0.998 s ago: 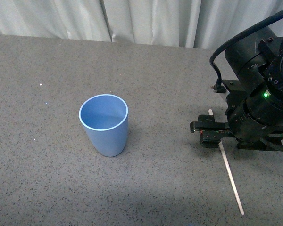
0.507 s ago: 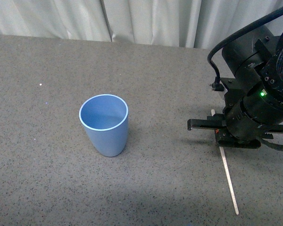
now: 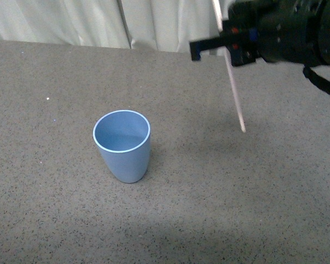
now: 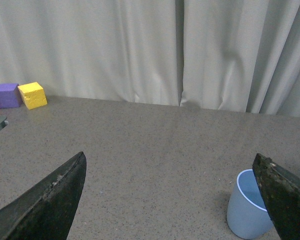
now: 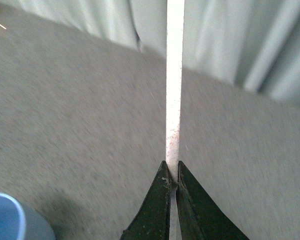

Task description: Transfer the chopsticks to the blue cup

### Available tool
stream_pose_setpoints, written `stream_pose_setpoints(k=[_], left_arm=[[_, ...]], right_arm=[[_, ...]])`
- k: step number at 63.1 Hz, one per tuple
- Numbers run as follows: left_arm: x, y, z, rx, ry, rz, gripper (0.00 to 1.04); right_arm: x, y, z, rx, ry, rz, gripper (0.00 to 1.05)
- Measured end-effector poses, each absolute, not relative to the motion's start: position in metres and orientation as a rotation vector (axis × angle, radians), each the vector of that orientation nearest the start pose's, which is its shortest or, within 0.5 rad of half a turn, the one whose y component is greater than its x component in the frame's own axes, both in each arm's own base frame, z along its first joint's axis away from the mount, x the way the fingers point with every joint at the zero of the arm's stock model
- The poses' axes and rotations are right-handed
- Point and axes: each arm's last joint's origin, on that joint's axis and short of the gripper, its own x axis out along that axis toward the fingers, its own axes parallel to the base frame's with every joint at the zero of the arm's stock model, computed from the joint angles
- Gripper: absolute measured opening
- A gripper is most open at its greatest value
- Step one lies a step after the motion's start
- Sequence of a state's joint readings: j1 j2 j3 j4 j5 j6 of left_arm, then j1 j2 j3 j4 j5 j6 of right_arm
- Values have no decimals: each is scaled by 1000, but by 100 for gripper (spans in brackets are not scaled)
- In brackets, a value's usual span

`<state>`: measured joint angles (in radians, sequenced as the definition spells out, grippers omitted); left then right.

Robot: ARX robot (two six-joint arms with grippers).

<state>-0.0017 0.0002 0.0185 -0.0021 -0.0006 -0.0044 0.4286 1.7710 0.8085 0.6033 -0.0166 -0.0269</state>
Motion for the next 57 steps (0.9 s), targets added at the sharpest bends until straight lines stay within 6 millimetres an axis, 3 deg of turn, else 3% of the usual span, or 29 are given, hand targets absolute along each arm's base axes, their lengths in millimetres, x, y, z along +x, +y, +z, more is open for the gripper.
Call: stream_pose_setpoints(k=[9, 24, 36, 57], left_arm=[[97, 0, 170, -4, -16, -2, 98], [97, 0, 170, -4, -16, -2, 98], [97, 0, 170, -4, -16, -2, 98], [97, 0, 170, -4, -16, -2, 98]], right_arm=[[312, 171, 176, -71, 169, 662, 1], [307, 201, 181, 20, 92, 895, 1], [308, 223, 164, 61, 126, 988, 1], [312, 238, 136, 79, 201, 1004, 1]])
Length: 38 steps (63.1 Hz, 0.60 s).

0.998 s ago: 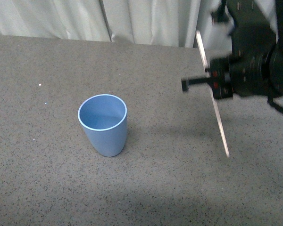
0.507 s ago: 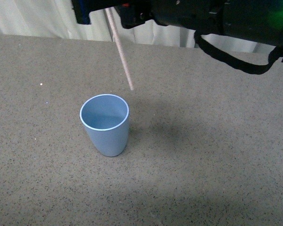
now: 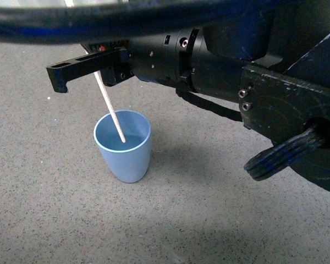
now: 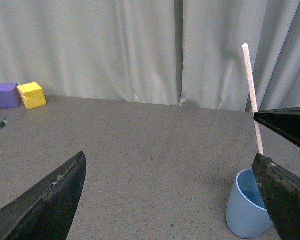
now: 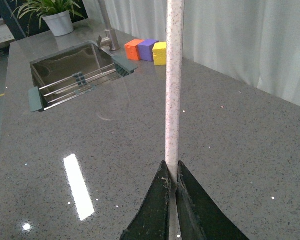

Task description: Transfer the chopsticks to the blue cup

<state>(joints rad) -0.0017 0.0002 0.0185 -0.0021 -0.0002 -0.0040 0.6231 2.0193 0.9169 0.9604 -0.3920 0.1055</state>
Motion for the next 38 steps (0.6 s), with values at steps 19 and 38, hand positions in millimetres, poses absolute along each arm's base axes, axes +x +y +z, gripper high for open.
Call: stream_pose_setpoints(k=[19, 38], left_arm=[[97, 0, 170, -4, -16, -2, 98], [97, 0, 170, -4, -16, -2, 98]], right_arm=[[311, 237, 128, 73, 229, 978, 1], [305, 233, 120, 57, 248, 962, 1]])
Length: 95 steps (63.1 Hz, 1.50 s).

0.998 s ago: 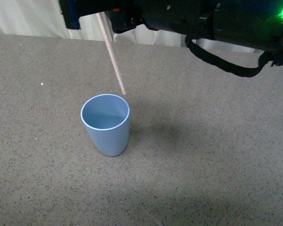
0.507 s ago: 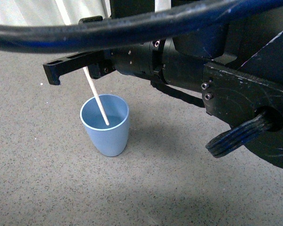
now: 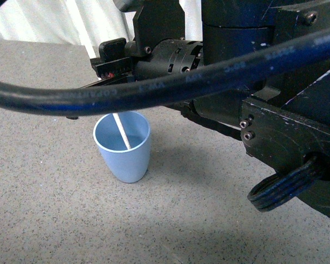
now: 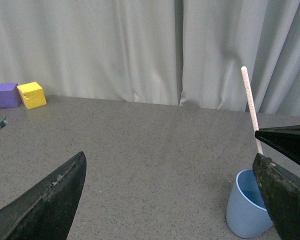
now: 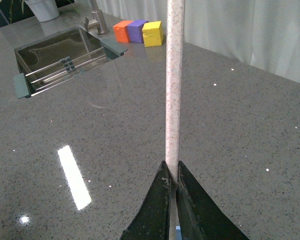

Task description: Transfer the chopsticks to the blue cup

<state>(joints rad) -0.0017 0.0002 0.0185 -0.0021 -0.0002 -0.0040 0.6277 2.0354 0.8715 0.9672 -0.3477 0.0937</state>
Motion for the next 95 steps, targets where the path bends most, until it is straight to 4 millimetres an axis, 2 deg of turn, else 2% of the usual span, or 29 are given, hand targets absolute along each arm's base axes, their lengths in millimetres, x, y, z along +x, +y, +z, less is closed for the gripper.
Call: stream_pose_setpoints(k=[4, 9, 29, 38, 42, 49, 61, 64, 70, 73, 77, 81, 92, 95], left_arm=[[97, 0, 170, -4, -16, -2, 98], [97, 0, 170, -4, -16, -2, 98], [97, 0, 170, -4, -16, -2, 98], [97, 0, 170, -4, -16, -2, 98], [97, 0, 170, -4, -16, -2, 98], [97, 0, 170, -4, -16, -2, 98], [97, 0, 170, -4, -16, -2, 98], [97, 0, 170, -4, -16, -2, 98], [97, 0, 170, -4, -16, -2, 98], [97, 0, 170, -4, -16, -1, 98], [97, 0, 170, -4, -16, -1, 98], [97, 0, 170, -4, -16, -2, 98], [97, 0, 170, -4, -16, -2, 98], [97, 0, 170, -4, -16, -2, 98]], right_arm=[[304, 233, 119, 52, 247, 955, 5], [304, 231, 118, 52, 252, 954, 23], [297, 222, 124, 56, 238, 961, 75], [295, 214, 131, 57, 218, 897, 97], [294, 208, 135, 54, 217, 844, 95], [296, 183, 141, 51, 249, 674, 95], [293, 118, 141, 43, 367, 336, 95], [287, 95, 141, 40, 397, 227, 95], [275, 71, 144, 26, 384, 117, 95], [268, 62, 146, 11, 289, 52, 89], [250, 48, 153, 14, 96, 4, 74], [240, 42, 161, 16, 24, 1, 64], [212, 28, 161, 4, 15, 5, 34], [204, 24, 160, 1, 21, 5, 22]])
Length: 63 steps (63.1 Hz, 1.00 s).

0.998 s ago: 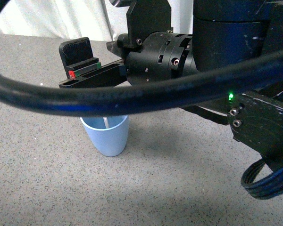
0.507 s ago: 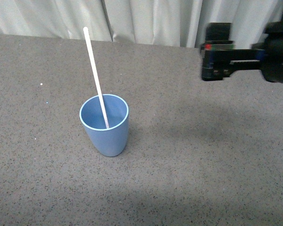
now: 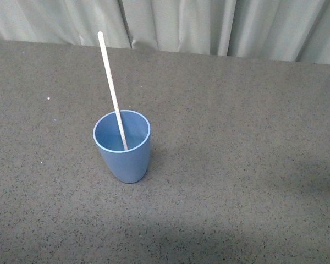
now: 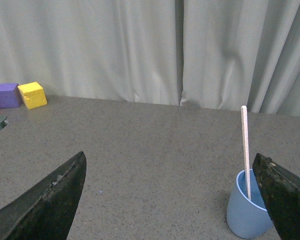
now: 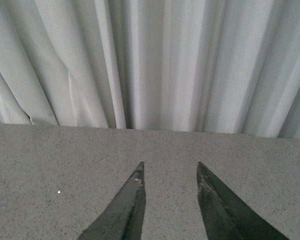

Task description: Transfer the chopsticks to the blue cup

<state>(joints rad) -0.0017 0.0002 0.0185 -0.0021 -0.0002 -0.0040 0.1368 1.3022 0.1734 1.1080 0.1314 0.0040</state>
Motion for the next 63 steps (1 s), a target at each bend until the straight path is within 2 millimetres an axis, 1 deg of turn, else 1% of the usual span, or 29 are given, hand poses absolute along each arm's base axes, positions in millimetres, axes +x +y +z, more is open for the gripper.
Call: stream_pose_setpoints(k=[1, 8, 9, 19, 22, 27, 47, 63], left_arm=[[97, 0, 170, -4, -16, -2, 98], [97, 0, 170, -4, -16, -2, 98], [97, 0, 170, -4, -16, -2, 98], [97, 0, 170, -4, -16, -2, 98], [97, 0, 170, -4, -16, -2, 98], [97, 0, 170, -4, -16, -1, 98], [97, 0, 170, -4, -16, -2, 98], [97, 0, 170, -4, -16, -2, 98]], right_arm=[[203, 24, 160, 1, 21, 5, 21], [190, 18, 161, 1, 17, 2, 2], [188, 17, 161, -2, 16, 2, 1], [171, 12, 161, -1, 19, 4, 1], [167, 6, 162, 0, 17, 25, 1], [160, 1, 162, 0, 17, 1, 1], [140, 0, 164, 0, 10, 1, 1], [129, 0, 166, 0, 0, 1, 1]])
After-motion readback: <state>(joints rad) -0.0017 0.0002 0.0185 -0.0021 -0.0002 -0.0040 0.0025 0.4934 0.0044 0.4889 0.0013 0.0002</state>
